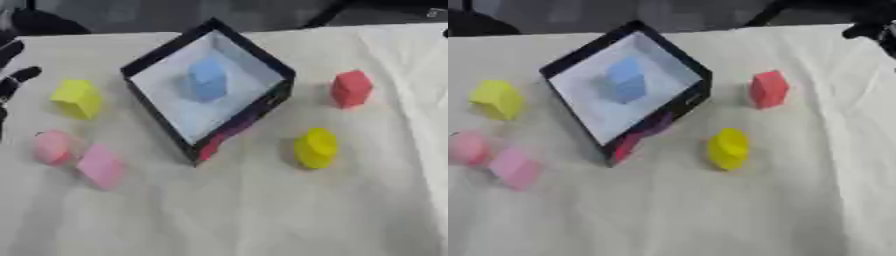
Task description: Pick up objects on the table and place them in the box.
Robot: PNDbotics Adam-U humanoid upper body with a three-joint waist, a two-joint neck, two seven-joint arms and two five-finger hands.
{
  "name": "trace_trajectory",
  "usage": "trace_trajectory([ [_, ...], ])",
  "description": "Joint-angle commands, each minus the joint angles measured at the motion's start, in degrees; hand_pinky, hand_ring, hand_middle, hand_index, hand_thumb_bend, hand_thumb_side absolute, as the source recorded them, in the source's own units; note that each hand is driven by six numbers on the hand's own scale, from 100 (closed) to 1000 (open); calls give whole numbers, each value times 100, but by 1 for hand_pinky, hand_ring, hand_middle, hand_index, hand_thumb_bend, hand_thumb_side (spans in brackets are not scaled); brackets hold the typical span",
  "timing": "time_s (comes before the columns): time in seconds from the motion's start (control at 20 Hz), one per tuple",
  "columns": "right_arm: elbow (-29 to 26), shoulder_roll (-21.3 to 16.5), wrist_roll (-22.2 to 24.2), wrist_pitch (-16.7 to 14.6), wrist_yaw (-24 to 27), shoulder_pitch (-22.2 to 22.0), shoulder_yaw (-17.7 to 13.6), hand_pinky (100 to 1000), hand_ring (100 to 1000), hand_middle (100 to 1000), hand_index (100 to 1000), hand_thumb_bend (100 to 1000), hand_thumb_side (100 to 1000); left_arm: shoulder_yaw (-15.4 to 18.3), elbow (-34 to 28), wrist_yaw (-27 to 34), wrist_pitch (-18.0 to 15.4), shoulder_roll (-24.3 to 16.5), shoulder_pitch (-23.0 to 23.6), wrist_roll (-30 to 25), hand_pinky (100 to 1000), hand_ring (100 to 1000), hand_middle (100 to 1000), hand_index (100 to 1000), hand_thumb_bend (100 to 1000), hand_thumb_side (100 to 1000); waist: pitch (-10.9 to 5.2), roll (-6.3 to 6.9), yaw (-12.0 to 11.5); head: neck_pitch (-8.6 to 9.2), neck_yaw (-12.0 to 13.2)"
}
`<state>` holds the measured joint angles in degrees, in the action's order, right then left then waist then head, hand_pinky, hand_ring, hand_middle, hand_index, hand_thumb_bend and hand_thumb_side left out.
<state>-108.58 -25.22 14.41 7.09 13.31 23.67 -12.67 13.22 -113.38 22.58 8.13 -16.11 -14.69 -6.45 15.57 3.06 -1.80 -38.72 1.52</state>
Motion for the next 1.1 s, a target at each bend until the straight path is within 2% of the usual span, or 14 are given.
trace_trajectory([
  [0.05,-31,-139,26,-21,-25,53,-24,900,653,619,790,100,538,26,-105,-7,-12,-89,-58,2,789,938,818,819,113,772,-103,28,-3,33,9],
  [0.4,-3,-204,161,-51,-31,150,51,904,669,635,799,100,536,63,-117,22,-35,-109,-75,36,791,940,820,820,112,767,-82,18,-55,63,66],
  [0.6,120,-460,276,-180,-41,147,102,912,690,657,812,100,529,69,-121,76,-53,-187,-90,51,792,941,821,821,109,759,-118,-8,10,-213,112],
  [0.9,423,-1145,553,-697,2,177,281,919,724,694,834,100,491,73,-108,123,-44,-305,-52,60,792,942,820,820,108,756,-205,-97,80,-498,157],
  [1.1,656,-1650,713,-1121,3,226,449,921,740,716,844,100,454,72,-97,92,-48,-355,-1,55,793,944,820,820,106,760,-231,-147,108,-538,196],
])
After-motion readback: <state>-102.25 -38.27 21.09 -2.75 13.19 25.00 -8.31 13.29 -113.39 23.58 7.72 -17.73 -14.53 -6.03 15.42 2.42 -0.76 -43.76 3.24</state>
